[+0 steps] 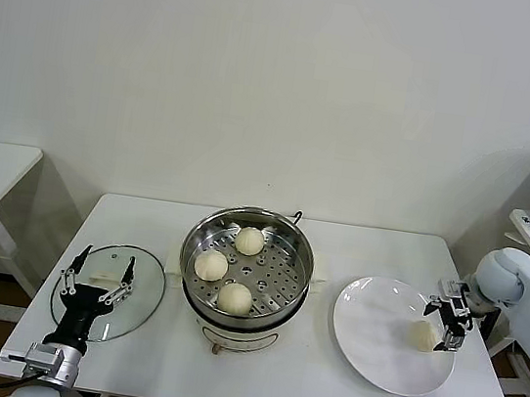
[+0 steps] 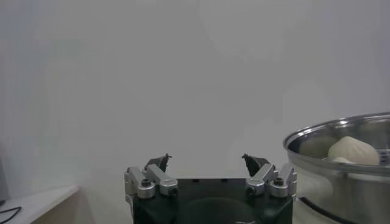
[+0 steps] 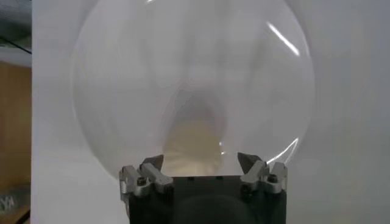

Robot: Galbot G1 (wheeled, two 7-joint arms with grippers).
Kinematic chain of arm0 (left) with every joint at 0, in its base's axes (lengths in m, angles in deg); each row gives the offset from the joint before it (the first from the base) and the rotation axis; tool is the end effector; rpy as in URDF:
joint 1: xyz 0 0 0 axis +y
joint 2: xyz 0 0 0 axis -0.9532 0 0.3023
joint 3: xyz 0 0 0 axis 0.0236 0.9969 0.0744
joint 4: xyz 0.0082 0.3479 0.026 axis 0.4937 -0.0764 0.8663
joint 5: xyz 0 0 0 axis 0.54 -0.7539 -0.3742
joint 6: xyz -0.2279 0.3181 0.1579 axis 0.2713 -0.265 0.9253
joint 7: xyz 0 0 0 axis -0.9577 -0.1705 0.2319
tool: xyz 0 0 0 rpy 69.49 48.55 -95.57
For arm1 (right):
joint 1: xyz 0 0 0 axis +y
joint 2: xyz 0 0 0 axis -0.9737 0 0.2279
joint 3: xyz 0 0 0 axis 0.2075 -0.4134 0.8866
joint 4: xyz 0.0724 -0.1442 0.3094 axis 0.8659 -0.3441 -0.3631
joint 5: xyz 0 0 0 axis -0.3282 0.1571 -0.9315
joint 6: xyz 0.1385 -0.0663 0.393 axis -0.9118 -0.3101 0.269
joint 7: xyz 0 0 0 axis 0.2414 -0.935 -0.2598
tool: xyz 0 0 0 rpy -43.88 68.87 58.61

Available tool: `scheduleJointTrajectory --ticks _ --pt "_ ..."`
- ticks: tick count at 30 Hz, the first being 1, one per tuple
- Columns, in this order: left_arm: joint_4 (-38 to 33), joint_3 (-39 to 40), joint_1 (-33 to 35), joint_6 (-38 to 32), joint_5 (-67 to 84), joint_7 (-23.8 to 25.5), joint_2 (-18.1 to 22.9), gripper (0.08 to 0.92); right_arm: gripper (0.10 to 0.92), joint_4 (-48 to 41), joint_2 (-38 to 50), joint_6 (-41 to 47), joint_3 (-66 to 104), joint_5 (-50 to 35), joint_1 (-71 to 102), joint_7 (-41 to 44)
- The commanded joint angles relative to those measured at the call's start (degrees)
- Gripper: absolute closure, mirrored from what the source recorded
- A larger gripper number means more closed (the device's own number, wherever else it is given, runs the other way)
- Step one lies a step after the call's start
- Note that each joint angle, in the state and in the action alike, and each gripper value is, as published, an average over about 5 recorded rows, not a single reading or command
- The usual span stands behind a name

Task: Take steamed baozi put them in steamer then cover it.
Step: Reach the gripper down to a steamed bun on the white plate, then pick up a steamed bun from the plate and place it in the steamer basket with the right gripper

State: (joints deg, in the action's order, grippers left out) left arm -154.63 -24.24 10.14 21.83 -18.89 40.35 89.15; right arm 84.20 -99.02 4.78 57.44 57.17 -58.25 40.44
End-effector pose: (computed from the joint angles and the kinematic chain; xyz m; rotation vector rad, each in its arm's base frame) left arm 0.2551 0.0966 -0.3200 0.0006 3.0697 0.3396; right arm 0.5460 -0.2490 -0.2265 1.1897 -1.2788 1.3023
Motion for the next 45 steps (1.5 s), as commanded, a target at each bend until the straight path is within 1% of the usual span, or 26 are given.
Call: scheduleJointTrajectory --ticks 1,18,21,24,26,32,34,37,42,45 --pt "0.04 0.03 0.01 -0.03 -0.04 -0.01 -0.05 0.177 0.203 -1.55 -0.45 0.15 3.50 2.25 3.77 -0.34" --pt "0.23 0.27 -0.32 -0.02 -0.05 -0.05 -0.12 0.177 0.204 -1.71 -1.96 -0.09 3.34 2.42 3.49 -1.58" --pt "0.24 0.36 -0.35 -0.04 -0.06 -0.06 -0.06 0.177 0.238 -1.84 -2.19 -0.22 3.40 2.38 3.48 -1.83" --pt "0.25 0.40 -0.34 -0.05 -0.07 -0.07 -0.04 0.177 0.300 -1.90 -2.28 -0.36 3.38 2.27 3.33 -1.90" --pt "0.22 0.41 -0.35 -0.06 -0.06 -0.08 -0.03 0.177 0.322 -1.87 -2.21 -0.44 3.20 2.21 3.07 -1.84" --pt "0.03 0.66 -0.39 -0.03 -0.06 -0.13 0.06 0.177 0.330 -0.83 -1.48 -0.29 2.26 0.56 1.58 -1.63" --pt "-0.05 0.71 -0.38 0.00 -0.06 -0.14 0.04 0.177 0.330 0.29 -0.51 0.23 1.14 -1.38 0.18 -1.23" --pt "-0.06 0.76 -0.43 0.03 -0.06 -0.16 -0.04 0.177 0.330 3.43 2.18 2.68 -3.70 -7.46 -4.67 -0.39" --pt "-0.24 1.32 -0.56 0.12 -0.22 -0.27 -0.12 0.177 0.330 12.14 7.35 9.98 -16.28 -19.88 -18.62 1.07" --pt "-0.13 1.56 -0.59 0.06 -0.26 -0.25 -0.16 0.177 0.330 17.53 9.33 13.64 -26.31 -26.93 -30.63 1.67"
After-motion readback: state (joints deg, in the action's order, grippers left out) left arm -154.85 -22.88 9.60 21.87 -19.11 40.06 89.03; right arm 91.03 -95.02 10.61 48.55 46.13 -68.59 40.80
